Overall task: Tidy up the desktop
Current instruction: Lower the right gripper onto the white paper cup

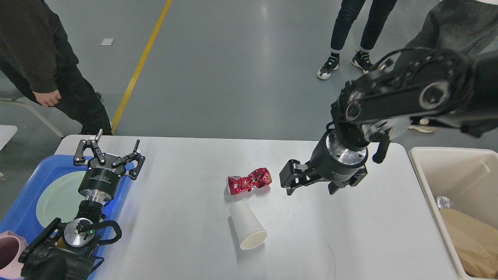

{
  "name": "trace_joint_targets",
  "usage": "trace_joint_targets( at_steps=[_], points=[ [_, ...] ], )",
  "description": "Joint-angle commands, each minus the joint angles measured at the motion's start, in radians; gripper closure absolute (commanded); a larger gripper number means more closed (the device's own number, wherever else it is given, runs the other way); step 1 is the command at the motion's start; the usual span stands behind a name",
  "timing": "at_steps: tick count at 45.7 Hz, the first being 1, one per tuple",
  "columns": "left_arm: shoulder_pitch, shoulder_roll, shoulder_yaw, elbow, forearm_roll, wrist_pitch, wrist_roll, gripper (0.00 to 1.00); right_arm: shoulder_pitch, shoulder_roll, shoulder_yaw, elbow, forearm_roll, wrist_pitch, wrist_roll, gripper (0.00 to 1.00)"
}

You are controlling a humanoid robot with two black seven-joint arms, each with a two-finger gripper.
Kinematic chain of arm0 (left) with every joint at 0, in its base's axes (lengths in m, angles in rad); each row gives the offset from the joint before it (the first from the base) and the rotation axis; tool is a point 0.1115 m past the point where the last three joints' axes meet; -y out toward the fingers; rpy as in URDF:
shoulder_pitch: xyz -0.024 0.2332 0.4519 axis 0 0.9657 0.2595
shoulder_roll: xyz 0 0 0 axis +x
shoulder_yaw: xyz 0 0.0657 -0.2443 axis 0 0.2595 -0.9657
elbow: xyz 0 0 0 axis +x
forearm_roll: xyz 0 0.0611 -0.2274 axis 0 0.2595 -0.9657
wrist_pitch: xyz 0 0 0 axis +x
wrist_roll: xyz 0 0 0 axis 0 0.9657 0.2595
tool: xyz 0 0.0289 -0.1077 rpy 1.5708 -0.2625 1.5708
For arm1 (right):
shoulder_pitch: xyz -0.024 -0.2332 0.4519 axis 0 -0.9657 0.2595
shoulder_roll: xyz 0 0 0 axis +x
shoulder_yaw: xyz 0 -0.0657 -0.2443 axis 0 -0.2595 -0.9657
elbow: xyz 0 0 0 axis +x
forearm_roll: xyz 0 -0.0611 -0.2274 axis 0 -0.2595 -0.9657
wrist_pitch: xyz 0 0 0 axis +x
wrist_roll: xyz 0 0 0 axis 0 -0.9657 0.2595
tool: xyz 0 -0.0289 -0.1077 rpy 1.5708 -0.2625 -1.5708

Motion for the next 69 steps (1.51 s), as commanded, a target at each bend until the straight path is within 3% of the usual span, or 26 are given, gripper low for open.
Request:
trace_joint_targets(
  at_steps=[1, 6, 12, 19, 28, 63, 65, 69],
  points=[
    [0.002, 0.0, 0.0, -0.001, 0.0, 0.0, 0.0, 0.04, -0.206, 0.06, 0.053, -0.106, -0.02, -0.113, 0.001, 0.03],
    [0.0, 0.0, 0.0, 0.001, 0.0, 0.0, 0.0, 0.04, -0.366, 0.126, 0.101, -0.204, -0.102, -0.218, 0.001, 0.03],
    [0.0, 0.0, -0.001, -0.001, 0.0, 0.0, 0.0, 0.04, -0.434, 0.175, 0.141, -0.313, -0.177, -0.221, 0.001, 0.04],
    [0.0, 0.0, 0.0, -0.001, 0.0, 0.0, 0.001, 0.04, -0.51, 0.328, 0.139, -0.428, -0.224, -0.221, -0.002, 0.07],
    [0.0, 0.0, 0.0, -0.001, 0.0, 0.0, 0.001, 0.04, -0.601, 0.343, 0.144, -0.549, -0.295, -0.227, -0.017, 0.1],
    [0.0, 0.0, -0.001, -0.001, 0.0, 0.0, 0.001, 0.04, -0.713, 0.339, 0.187, -0.556, -0.375, -0.235, -0.017, 0.1],
    [0.0, 0.0, 0.0, -0.001, 0.0, 0.0, 0.001, 0.04, -0.721, 0.337, 0.187, -0.565, -0.375, -0.235, -0.019, 0.12],
    [0.0, 0.0, 0.0, -0.001, 0.0, 0.0, 0.001, 0.04, -0.734, 0.337, 0.184, -0.566, -0.375, -0.235, -0.022, 0.33]
  ],
)
